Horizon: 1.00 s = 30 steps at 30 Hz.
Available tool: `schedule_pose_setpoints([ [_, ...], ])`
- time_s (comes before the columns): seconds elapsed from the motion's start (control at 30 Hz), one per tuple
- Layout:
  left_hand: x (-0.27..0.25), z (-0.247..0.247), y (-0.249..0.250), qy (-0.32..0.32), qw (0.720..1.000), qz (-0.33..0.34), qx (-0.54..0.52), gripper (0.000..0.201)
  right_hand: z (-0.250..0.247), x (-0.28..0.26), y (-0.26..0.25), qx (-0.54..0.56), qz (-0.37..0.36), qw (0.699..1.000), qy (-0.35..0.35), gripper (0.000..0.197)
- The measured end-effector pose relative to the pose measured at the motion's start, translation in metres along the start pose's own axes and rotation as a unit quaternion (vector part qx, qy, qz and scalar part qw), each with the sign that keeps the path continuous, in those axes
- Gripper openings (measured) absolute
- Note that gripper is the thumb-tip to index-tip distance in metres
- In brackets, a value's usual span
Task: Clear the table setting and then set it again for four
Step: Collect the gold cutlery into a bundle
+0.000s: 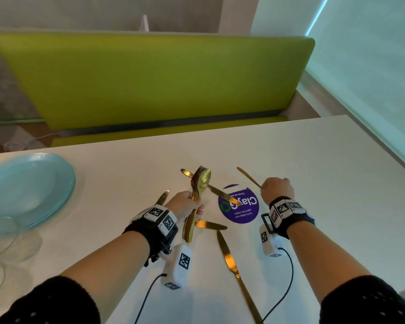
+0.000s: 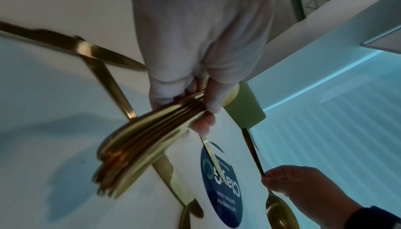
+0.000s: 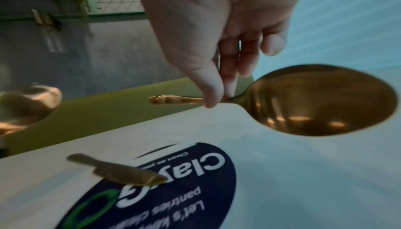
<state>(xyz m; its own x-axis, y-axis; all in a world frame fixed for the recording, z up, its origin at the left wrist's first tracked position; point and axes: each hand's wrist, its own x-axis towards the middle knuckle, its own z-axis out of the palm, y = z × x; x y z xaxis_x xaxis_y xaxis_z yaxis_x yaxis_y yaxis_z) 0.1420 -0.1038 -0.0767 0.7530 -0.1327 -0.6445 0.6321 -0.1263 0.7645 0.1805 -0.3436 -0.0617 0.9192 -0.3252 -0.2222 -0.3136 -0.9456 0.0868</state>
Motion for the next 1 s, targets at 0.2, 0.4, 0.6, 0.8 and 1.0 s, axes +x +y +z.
schedule_pose_setpoints([
  [0.2,-0.044,-0.025,-0.017,0.020,0.997,0.039,0.066,0.015,-0.015,-0.094,-0.023,-0.091,-0.232,0.968,0.023,0.024],
  [0.4,-0.121,-0.066,-0.057,-0.058,0.993,0.039,0.097,0.008,0.003,-0.217,-0.090,-0.113,-0.393,0.904,0.129,0.033],
  [0.6,-0.189,-0.115,-0.112,-0.157,0.961,0.048,0.221,0.015,0.017,-0.322,-0.149,-0.115,-0.461,0.873,0.111,0.028],
  [0.8,-0.226,-0.147,-0.147,-0.197,0.957,0.015,0.212,0.028,0.027,-0.381,-0.184,-0.110,-0.475,0.868,0.095,0.024],
  [1.0,-0.241,-0.170,-0.173,-0.202,0.969,-0.010,0.141,0.028,0.033,-0.408,-0.204,-0.095,-0.474,0.873,0.068,0.025],
])
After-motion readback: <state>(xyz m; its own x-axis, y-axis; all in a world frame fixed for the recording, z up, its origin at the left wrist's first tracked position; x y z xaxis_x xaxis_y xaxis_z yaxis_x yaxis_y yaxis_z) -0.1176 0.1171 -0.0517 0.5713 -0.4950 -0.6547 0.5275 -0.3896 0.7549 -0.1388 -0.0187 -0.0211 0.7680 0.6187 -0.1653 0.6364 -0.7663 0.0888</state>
